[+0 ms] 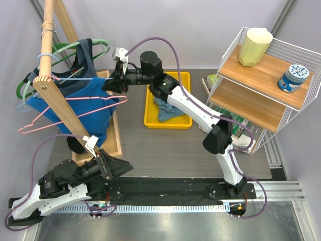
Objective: Remove the tank top from the hanger
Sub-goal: Pick up the hanger from the clothesline.
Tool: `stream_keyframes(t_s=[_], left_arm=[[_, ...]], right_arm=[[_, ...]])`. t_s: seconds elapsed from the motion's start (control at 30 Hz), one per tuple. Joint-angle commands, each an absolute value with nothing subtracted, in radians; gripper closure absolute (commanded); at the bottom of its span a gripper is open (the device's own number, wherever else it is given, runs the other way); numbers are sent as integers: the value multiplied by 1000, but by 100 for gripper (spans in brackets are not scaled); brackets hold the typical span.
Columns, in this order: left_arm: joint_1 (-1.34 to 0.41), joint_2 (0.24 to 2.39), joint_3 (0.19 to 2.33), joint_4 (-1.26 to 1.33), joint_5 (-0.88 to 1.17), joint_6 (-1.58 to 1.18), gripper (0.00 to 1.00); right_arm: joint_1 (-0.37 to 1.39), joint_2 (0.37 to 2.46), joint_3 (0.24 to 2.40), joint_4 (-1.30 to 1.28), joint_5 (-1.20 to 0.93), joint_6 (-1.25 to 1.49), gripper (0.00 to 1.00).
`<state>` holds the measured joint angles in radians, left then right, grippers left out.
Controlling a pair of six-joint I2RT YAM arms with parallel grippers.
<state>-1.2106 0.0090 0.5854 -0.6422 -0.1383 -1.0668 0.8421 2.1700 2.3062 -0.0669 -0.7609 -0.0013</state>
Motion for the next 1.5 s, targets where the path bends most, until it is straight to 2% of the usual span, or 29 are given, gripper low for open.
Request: stream_keyframes(t_s=[0.0,0.17,0.7,0.93,1.47], left_arm=[[-1212,-43,621,-644,-152,-1069,24],[-1212,-43,627,-646,-155,-1075,24],[-1212,-43,623,-549,-133,-1104,24],[-1212,-17,630,-502,-112,-1101,23],[-1212,74,655,-433,-54,-1078,23]], right_arm=[[851,2114,2322,-25,-752,37,79],[851,2095,2322,-40,-744,41,99],[851,2033,2345,41,-887,109,99],[851,2121,2516,90,-894,221,99],[920,2223,2569,94,-830,247,99]])
